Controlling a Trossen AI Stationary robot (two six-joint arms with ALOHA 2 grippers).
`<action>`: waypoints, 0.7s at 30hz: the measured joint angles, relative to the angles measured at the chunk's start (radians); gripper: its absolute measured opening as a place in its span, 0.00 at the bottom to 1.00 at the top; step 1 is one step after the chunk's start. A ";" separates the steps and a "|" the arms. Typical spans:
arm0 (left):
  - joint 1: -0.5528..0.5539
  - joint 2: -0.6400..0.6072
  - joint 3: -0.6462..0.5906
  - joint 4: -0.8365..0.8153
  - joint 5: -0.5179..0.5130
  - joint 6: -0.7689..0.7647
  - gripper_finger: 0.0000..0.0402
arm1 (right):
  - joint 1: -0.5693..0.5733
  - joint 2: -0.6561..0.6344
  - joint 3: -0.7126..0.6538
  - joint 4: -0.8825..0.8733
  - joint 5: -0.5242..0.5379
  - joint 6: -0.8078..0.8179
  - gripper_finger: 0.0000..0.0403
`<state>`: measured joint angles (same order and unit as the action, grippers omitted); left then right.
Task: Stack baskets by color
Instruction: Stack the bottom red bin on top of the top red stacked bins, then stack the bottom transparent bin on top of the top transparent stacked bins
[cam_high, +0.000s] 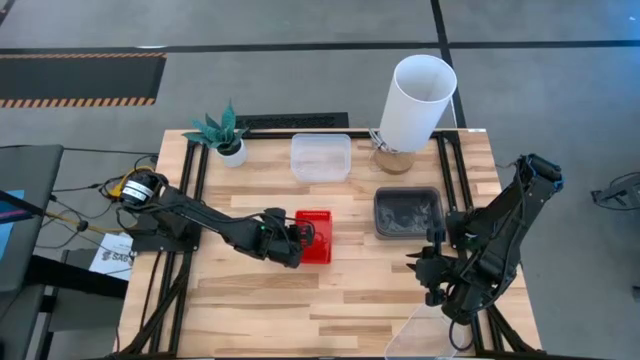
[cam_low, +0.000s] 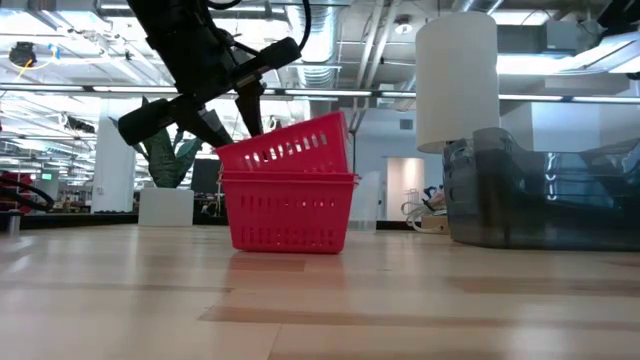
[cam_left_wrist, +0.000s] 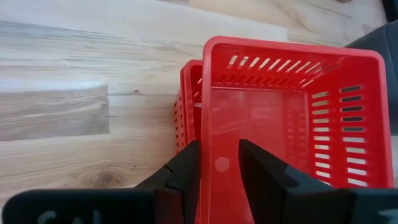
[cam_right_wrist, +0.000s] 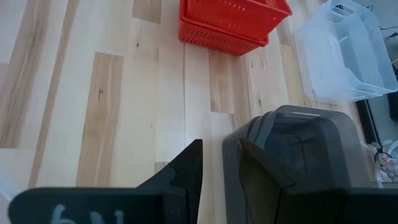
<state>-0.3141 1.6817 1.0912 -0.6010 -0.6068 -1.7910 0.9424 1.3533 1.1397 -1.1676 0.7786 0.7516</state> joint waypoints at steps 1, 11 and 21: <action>0.000 0.000 0.000 0.000 0.000 0.001 0.24 | 0.000 0.000 0.000 0.000 -0.001 0.000 0.30; 0.000 0.000 0.016 0.014 0.027 0.043 0.24 | 0.000 0.000 0.000 -0.007 -0.002 0.000 0.30; -0.006 0.000 0.168 -0.107 -0.021 0.336 0.24 | 0.000 0.000 0.000 0.017 -0.096 0.000 0.30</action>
<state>-0.3204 1.6817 1.2592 -0.7085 -0.6282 -1.4546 0.9421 1.3533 1.1397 -1.1503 0.6827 0.7518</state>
